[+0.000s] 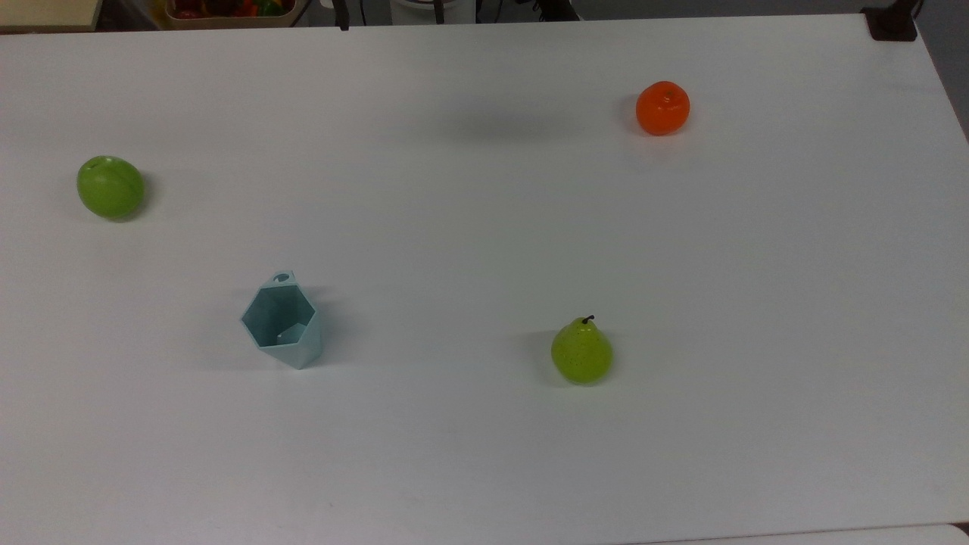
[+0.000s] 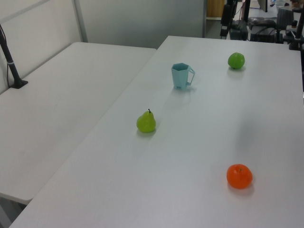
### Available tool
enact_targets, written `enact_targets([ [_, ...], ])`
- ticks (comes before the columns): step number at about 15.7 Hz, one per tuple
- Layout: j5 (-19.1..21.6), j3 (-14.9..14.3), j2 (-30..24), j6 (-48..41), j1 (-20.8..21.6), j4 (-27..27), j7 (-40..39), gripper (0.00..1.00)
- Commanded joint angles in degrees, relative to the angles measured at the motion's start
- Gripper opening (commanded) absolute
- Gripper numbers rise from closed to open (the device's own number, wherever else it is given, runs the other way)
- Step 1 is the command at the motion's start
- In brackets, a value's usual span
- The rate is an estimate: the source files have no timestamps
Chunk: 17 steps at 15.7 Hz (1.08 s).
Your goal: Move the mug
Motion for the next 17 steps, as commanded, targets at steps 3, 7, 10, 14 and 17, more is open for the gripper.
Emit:
enact_targets([
  [3,0.8,-1.6,-2.2,1.4,1.3,-2.6,-1.6,1.00],
  [7,0.8,-1.6,-2.2,1.4,1.3,-2.6,-1.6,1.00],
  [10,0.9,-1.6,-2.2,1.1,1.3,-2.6,-1.5,1.00],
  [14,0.6,-1.6,-1.7,1.2,1.0,-2.2,-2.1,1.00],
  [17,0.2,-1.7,3.9,0.7,0.5,4.1,-2.0,0.96],
])
